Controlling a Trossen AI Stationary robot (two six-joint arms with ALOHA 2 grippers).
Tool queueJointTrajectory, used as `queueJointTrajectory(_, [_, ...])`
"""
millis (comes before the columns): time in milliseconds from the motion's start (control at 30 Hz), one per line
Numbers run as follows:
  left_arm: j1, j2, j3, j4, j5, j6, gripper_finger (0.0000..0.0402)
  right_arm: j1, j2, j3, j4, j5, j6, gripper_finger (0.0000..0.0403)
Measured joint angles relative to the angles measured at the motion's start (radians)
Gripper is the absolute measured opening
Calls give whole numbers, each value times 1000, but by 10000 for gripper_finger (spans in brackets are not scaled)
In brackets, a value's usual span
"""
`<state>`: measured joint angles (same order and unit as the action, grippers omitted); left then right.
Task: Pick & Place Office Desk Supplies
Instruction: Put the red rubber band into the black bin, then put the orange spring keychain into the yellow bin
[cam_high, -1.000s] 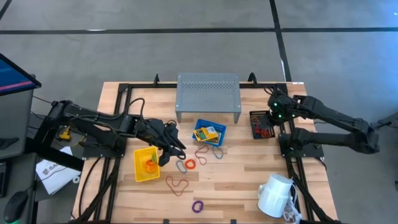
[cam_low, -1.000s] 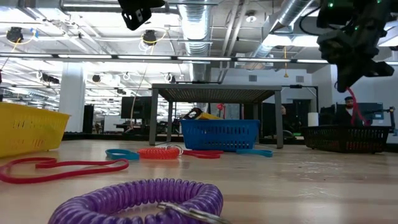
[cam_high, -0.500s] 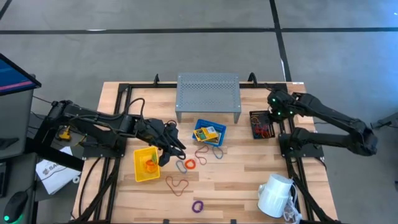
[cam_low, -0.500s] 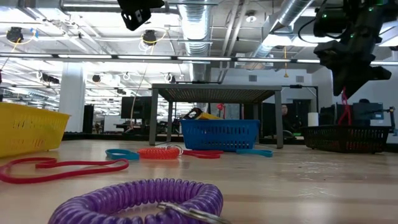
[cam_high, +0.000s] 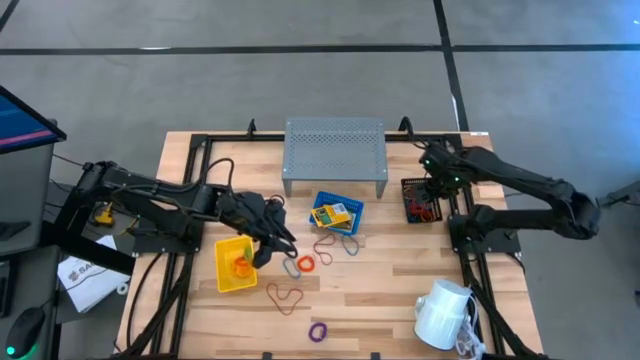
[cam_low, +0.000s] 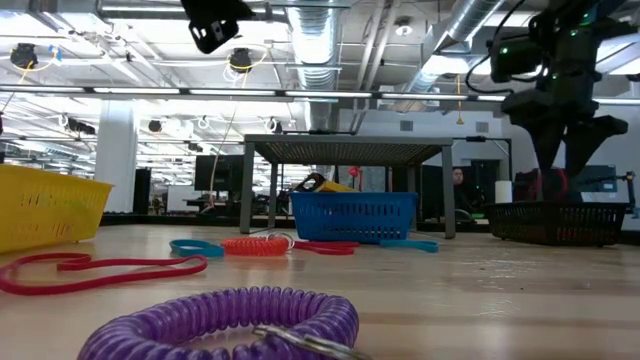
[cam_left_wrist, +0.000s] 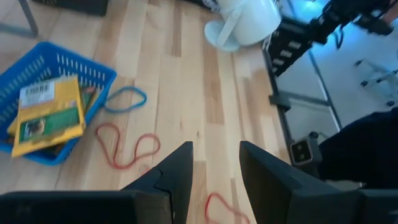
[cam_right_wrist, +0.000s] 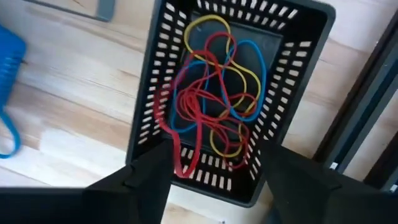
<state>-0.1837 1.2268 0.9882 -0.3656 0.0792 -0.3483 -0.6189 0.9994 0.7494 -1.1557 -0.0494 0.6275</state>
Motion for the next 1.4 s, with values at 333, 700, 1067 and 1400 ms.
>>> queueJointTrajectory(333, [0, 0, 0, -76, 1, -42, 126, -2, 1, 1, 60, 33, 9, 156])
queueJointTrajectory(700, [-1, 18, 0, -77, 6, -23, 126, -23, -47, 2, 111, -152, -6, 115])
queueJointTrajectory(1067, [-42, 312, -1, -86, 32, 189, 126, 146, -224, 53, 378, -196, 115, 111])
queueJointTrajectory(1400, [-40, 430, -1, -29, 19, 413, 126, 305, -373, 71, 763, -185, 237, 111])
